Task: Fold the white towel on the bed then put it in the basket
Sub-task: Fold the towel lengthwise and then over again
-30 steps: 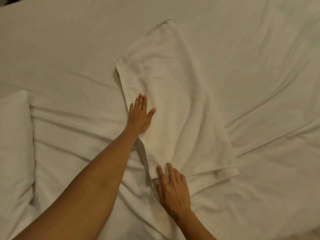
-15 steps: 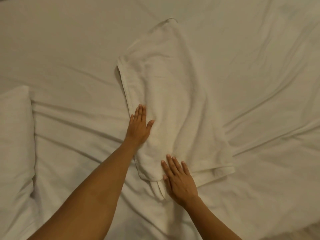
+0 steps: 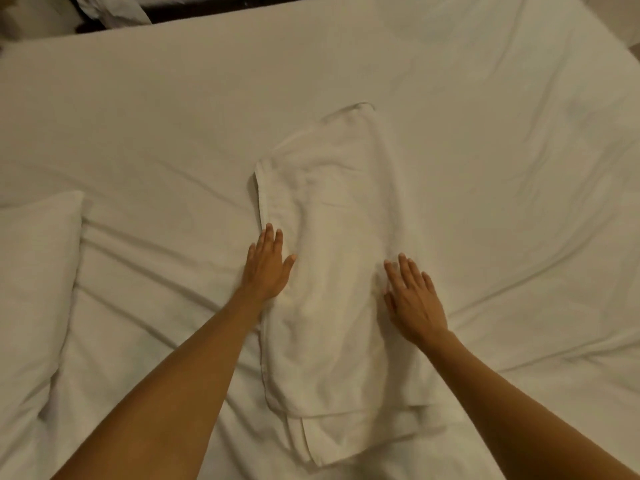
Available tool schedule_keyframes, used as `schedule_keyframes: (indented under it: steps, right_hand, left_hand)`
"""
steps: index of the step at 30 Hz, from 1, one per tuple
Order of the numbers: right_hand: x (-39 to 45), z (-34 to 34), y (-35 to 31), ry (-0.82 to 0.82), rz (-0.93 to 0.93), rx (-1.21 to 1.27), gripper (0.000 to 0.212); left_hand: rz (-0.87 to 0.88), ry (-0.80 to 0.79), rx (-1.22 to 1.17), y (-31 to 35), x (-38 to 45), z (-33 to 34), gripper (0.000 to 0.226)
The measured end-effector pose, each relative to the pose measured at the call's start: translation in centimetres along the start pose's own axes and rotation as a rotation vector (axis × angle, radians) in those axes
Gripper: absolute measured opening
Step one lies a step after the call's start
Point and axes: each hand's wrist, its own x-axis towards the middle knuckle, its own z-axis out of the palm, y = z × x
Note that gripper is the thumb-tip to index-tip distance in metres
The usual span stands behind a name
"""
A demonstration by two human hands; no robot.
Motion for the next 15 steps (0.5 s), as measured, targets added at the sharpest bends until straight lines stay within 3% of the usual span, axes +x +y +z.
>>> schedule_keyframes:
  steps: [15]
  right_hand:
    - [21.0,-8.0,2.9,0.128,-0.042,0.012,0.063]
  left_hand:
    - [-0.085,0.108,0.024,1.8,17.2,-7.9,0.068]
